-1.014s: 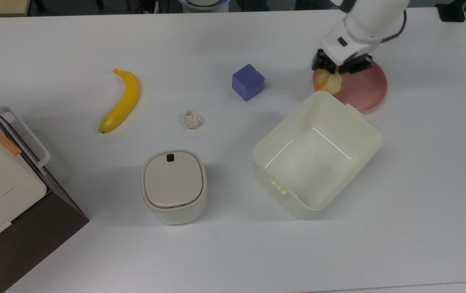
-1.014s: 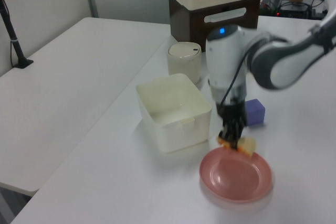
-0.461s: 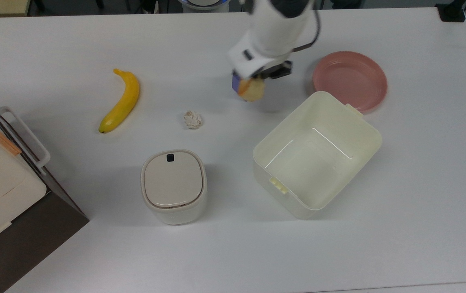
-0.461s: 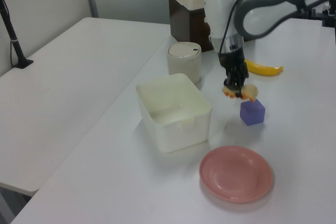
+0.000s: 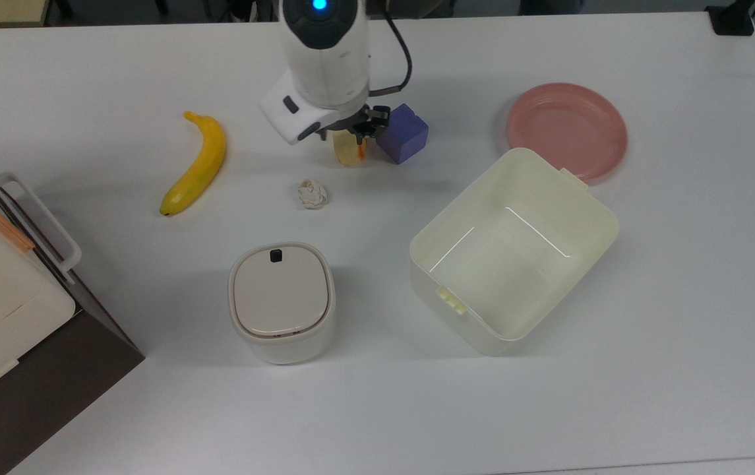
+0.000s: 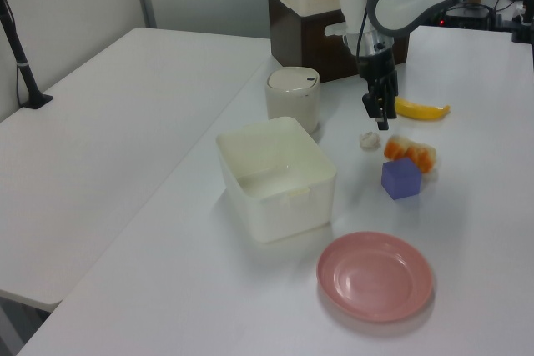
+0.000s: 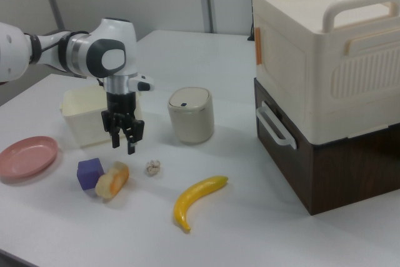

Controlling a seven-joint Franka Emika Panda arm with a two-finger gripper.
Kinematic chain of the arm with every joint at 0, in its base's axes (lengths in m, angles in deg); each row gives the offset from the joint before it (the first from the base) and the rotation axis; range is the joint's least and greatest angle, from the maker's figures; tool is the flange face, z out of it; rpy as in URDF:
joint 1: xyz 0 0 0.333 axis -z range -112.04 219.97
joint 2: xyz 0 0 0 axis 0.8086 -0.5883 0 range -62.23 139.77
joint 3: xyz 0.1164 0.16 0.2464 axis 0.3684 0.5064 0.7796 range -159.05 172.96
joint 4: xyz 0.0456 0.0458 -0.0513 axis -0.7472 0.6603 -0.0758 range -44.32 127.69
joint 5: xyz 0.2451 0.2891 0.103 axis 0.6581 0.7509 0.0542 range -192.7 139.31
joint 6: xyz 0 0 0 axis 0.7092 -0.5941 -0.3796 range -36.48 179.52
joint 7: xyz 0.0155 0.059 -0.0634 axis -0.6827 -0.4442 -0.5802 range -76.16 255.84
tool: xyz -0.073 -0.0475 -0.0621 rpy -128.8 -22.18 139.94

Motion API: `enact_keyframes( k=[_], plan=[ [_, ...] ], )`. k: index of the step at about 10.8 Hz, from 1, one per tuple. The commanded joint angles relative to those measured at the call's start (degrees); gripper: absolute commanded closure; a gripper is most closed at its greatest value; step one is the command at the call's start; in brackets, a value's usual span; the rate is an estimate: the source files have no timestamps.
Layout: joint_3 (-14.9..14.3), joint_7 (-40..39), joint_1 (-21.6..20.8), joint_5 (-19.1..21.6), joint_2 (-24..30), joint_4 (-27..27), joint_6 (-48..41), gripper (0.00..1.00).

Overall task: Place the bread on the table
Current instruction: 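Open the gripper to release the bread and raise it away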

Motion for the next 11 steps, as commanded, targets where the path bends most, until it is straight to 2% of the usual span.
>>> enact_keyframes(
  k=[1, 2, 4, 5, 6, 7, 8, 9, 11],
  plan=[
    [-1.0, -4.2, 2.1, 2.2, 3.6, 1.8, 0.4, 0.00],
    [-0.6, -4.9, 4.2, 2.2, 4.9, 1.7, 0.9, 0.00],
    [-0.5, -11.5, 5.9, 1.7, 8.0, 1.5, 1.0, 0.00],
    [0.6, -13.5, 7.7, 1.5, 9.5, 1.2, 1.4, 0.00],
    [3.9, -13.9, 10.8, 1.2, 11.0, 1.2, 2.5, 0.00],
    [8.6, -13.3, 14.9, -0.6, 11.8, 1.2, 2.8, 0.00],
    [12.1, -13.3, 18.5, -3.7, 12.6, 0.5, 2.7, 0.00],
    [12.5, -13.7, 19.8, -4.0, 13.0, 0.0, 2.8, 0.00],
    [12.7, -12.4, 19.9, -4.9, 13.2, -2.2, 2.4, 0.00]
  ],
)
